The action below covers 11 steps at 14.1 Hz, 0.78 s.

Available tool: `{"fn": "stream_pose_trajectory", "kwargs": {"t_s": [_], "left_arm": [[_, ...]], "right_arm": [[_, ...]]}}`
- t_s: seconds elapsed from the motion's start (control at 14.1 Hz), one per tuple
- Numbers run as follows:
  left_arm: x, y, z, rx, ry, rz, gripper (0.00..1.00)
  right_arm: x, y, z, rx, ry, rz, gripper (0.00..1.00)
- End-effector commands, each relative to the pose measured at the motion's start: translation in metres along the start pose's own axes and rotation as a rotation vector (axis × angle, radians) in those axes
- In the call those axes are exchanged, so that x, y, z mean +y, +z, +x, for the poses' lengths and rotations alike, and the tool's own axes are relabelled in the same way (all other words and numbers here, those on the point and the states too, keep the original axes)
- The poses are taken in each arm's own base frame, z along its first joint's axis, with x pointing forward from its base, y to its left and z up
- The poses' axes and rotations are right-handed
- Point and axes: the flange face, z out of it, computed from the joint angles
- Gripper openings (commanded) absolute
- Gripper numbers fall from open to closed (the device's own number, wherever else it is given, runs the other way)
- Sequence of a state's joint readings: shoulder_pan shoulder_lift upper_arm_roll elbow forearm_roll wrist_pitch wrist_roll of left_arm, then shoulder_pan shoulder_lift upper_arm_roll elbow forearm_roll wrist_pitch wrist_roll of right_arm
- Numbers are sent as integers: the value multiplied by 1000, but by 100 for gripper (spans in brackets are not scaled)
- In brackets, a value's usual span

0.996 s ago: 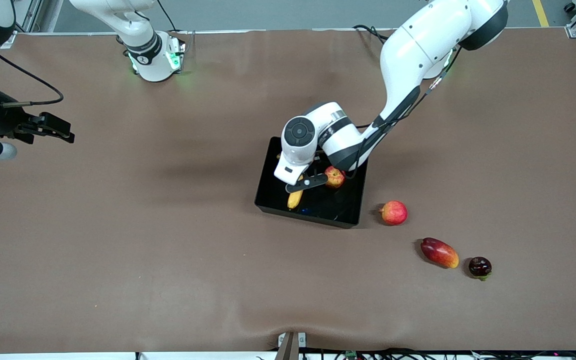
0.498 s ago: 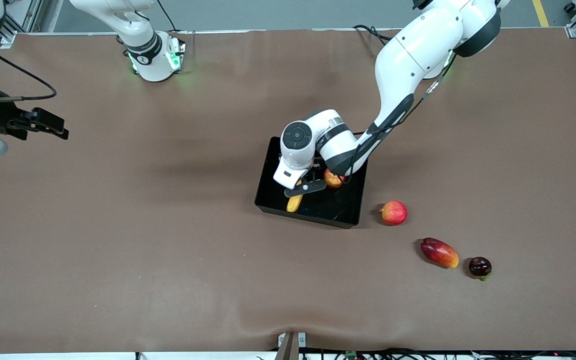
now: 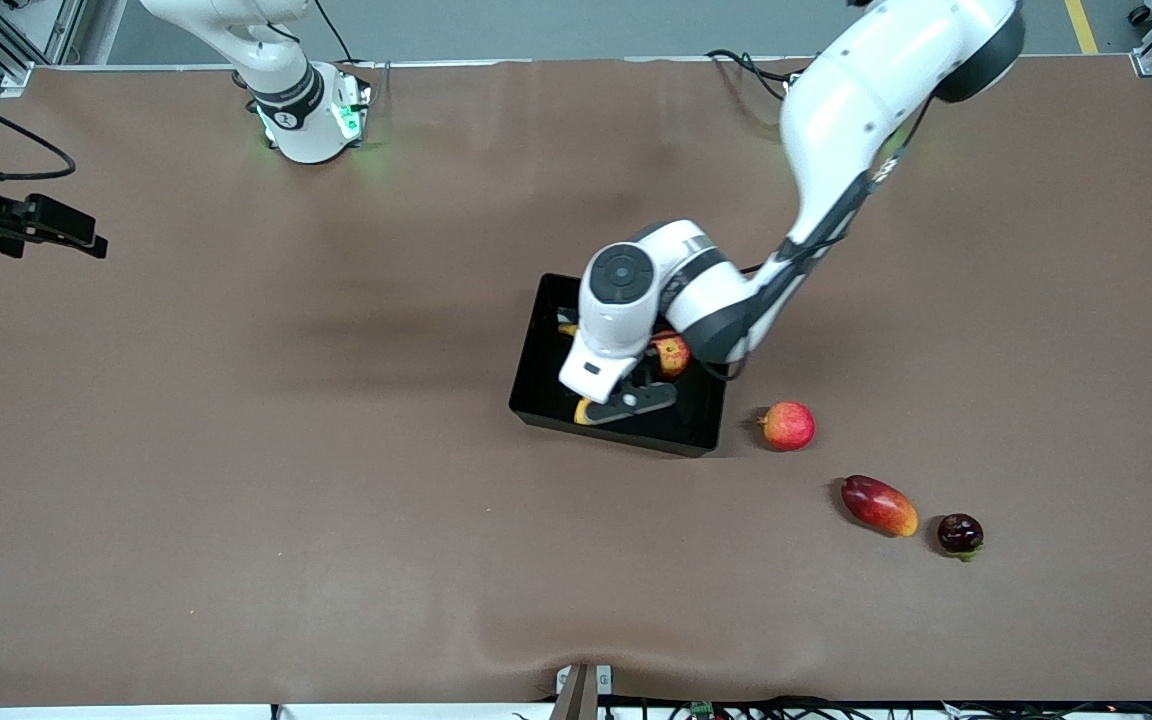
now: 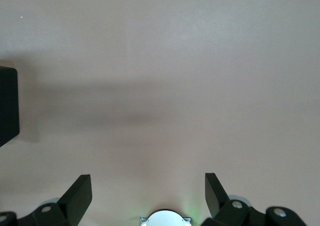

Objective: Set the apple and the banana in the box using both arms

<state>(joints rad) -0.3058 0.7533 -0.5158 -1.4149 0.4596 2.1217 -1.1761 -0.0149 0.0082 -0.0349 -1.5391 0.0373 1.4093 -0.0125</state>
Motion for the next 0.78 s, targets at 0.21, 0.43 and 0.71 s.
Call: {"fn": "stream_pose_trajectory", "kwargs": {"t_s": [0.21,0.43,0.71], "left_arm": [[-98,-157,70,63,-122,41,100],[-155,-207,97,53,-63,65,100],[-220,-250,120,31,-1,72,100]], "right_arm": [[5,-21,-9,18,7,-13,100],[5,-19,-8,15,7,-13,100],[13,-25,-9,28,18,-10,100]]}}
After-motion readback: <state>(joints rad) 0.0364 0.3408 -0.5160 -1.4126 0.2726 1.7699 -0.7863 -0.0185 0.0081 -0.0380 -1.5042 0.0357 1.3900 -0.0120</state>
